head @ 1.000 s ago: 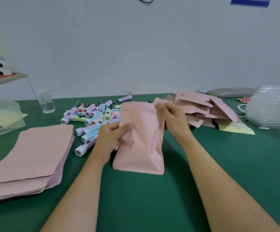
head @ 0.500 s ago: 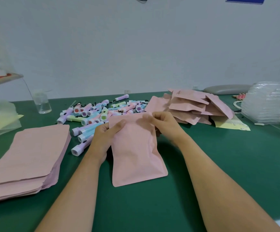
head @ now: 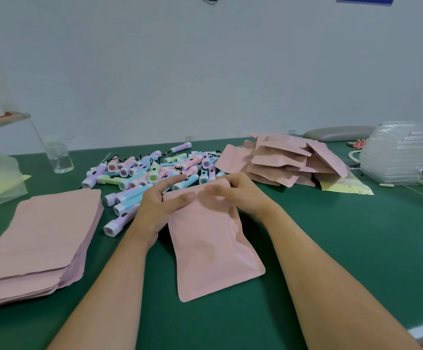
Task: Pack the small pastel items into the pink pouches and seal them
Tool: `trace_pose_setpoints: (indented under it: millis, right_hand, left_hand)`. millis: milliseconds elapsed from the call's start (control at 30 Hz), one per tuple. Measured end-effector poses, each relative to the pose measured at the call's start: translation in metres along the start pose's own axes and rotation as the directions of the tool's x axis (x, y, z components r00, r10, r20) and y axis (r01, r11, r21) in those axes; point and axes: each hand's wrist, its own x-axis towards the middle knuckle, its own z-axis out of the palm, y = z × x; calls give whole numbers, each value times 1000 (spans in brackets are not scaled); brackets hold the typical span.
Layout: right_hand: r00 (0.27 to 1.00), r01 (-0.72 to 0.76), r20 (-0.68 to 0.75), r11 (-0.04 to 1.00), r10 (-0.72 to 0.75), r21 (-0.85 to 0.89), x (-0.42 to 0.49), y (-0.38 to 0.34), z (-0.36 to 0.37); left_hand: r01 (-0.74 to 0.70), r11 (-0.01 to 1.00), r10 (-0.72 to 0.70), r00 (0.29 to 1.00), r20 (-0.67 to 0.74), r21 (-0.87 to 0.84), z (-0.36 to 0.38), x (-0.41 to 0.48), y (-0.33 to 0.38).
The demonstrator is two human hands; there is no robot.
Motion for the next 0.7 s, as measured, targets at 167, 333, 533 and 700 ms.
trace_pose_setpoints:
  millis: [167,333,533,700]
  right_hand:
    - [998,-11,59,998,15,-62,-2,1,-4]
    - [996,-39,76,990,49,-136,0,2,-6]
    - [998,-50,-27,998,49,-39,2,10,-11]
    - [999,-32,-18,999,31,-32,1,13,-9]
  left_hand:
    - [16,994,-9,998,-68,109,1,2,-5]
    - [-18,988,16,1000,14,150,3,2,-7]
    - [12,1000,-12,1000,12,-1,1,-1,-2]
    - [0,1000,0,1000,24,-13,1,1,-5]
